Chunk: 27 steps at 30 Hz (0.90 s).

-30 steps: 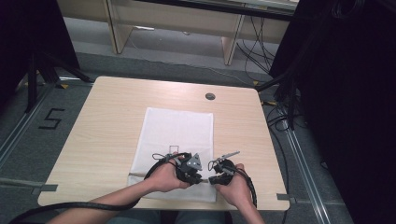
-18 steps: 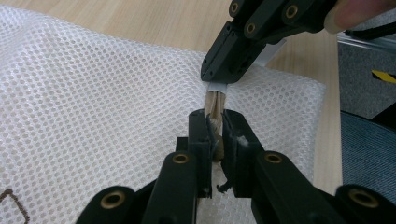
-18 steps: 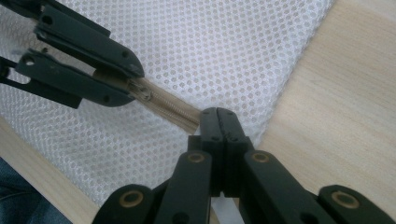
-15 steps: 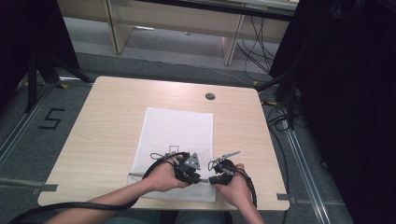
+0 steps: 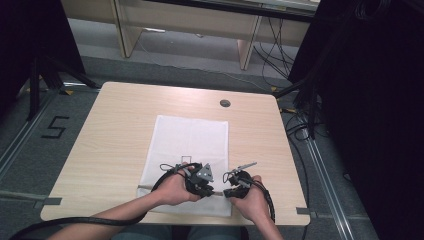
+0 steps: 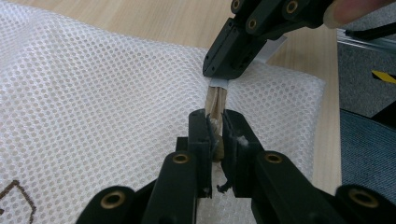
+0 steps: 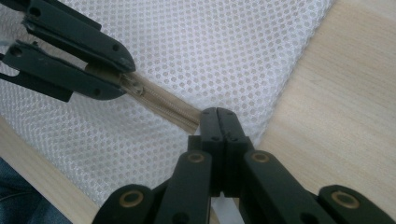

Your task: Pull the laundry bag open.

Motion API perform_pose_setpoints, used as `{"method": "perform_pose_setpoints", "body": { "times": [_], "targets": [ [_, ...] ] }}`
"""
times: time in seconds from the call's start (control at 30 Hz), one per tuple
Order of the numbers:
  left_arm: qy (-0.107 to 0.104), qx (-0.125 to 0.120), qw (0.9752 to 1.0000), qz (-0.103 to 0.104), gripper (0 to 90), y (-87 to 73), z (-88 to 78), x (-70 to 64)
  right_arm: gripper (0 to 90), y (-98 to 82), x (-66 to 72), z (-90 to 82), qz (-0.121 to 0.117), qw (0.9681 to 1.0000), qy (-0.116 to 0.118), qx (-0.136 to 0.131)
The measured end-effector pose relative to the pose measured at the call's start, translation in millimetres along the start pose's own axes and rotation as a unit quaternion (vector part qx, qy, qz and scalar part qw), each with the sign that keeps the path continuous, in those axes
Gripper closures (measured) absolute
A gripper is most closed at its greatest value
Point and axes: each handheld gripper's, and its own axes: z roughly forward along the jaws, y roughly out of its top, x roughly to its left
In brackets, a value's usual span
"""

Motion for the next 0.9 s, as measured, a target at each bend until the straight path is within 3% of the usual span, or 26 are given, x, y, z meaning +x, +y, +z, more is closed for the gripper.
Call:
{"method": "perform_pose_setpoints", "body": {
  "times": [0.3,0.43,0.7,0.83,0.9],
  "targets": [
    [0.003,0.002,1.0000,0.004,82.1,-0.6,-0.5,-0.1,90.0,-0.1,-0.1,0.0,-0.001,1.0000,0.000,0.000],
    [-0.001,-0.002,1.0000,-0.007,82.1,-2.2,-1.9,0.2,90.0,-0.1,0.0,0.0,-0.001,1.0000,0.000,0.000],
    [0.002,0.002,1.0000,0.002,82.1,-3.2,-3.6,1.3,90.0,-0.2,0.1,0.0,-0.001,1.0000,0.000,-0.001],
    [-0.002,-0.004,0.9999,-0.010,82.2,-4.8,-4.0,0.6,90.0,-0.1,0.1,0.0,-0.001,1.0000,-0.001,0.000],
    [0.001,0.000,1.0000,-0.004,82.1,-4.8,-4.4,0.8,90.0,-0.1,0.2,0.0,-0.002,1.0000,-0.001,0.000]
  ]
}}
